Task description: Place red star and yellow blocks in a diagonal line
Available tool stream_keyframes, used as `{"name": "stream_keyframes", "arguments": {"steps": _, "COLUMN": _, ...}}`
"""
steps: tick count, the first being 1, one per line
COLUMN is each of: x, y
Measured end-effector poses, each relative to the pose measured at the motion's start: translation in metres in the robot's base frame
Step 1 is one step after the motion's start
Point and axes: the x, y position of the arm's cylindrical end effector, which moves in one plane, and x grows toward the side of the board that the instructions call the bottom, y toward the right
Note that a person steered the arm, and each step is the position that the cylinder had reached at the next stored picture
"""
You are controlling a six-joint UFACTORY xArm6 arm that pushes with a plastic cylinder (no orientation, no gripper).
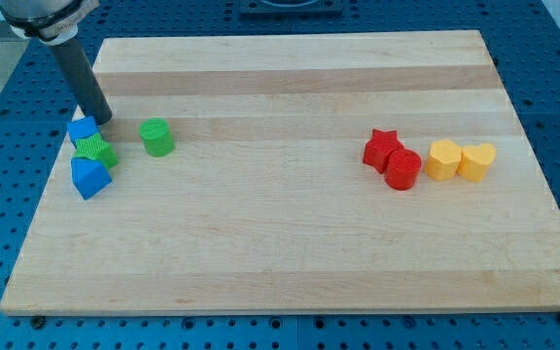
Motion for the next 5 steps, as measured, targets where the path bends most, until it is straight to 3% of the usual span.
{"name": "stream_keyframes", "arguments": {"steps": 2, "x": -0.006, "y": 0.027}}
{"name": "stream_keyframes", "arguments": {"steps": 3, "x": -0.013, "y": 0.112}}
{"name": "stream_keyframes", "arguments": {"steps": 5, "x": 0.014, "y": 0.292}}
